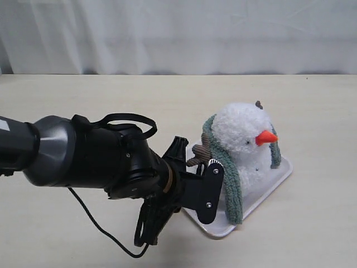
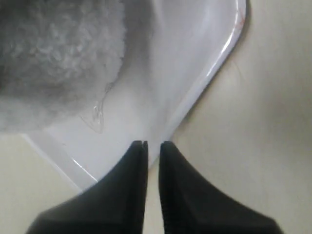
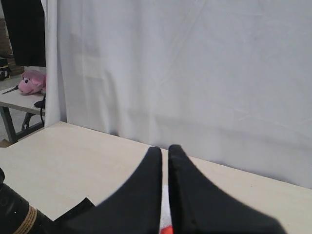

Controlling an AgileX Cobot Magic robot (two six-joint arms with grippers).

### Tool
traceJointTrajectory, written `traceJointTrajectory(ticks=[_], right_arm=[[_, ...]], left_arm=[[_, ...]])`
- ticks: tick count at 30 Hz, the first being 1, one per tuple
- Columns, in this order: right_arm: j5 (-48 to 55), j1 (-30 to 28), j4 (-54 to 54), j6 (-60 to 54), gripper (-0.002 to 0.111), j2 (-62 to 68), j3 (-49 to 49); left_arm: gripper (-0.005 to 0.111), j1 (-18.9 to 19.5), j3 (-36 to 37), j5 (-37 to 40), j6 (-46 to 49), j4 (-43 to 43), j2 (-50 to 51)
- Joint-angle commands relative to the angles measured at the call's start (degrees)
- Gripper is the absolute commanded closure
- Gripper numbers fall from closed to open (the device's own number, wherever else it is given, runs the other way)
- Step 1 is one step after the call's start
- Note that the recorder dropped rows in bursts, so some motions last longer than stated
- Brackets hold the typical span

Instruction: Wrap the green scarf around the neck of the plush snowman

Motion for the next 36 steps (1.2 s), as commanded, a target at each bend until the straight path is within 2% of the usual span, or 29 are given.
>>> traceJointTrajectory(ticks=[1,4,6,9,17,24,29,30,36], right_arm=[[-0.1,0.1,-0.4,0.2,0.104,-0.2,0.2],[-0.1,0.1,-0.4,0.2,0.104,-0.2,0.2],[-0.1,0.1,-0.4,0.2,0.104,-0.2,0.2],[-0.1,0.1,-0.4,0.2,0.104,-0.2,0.2],[-0.1,0.1,-0.4,0.2,0.104,-0.2,0.2],[-0.1,0.1,-0.4,0.1,0.104,-0.2,0.2],[-0.1,0.1,-0.4,0.1,0.104,-0.2,0.2],[-0.1,0.1,-0.4,0.1,0.104,-0.2,0.2],[-0.1,0.1,-0.4,0.1,0.104,-0.2,0.2]], left_arm=[[0.074,0.1,0.4,-0.7,3.0,-0.2,1.1],[0.066,0.1,0.4,0.1,5.7,0.6,2.5],[0.065,0.1,0.4,0.5,5.8,2.4,3.4],[0.065,0.1,0.4,-0.7,5.8,5.3,4.3],[0.065,0.1,0.4,-8.6,5.7,4.7,5.0],[0.065,0.1,0.4,-4.6,5.6,4.7,7.6],[0.066,0.1,0.4,-5.3,5.6,5.4,7.9],[0.068,0.1,0.4,-5.6,5.6,5.4,7.9],[0.106,0.7,0.4,-3.0,5.6,7.3,7.9]])
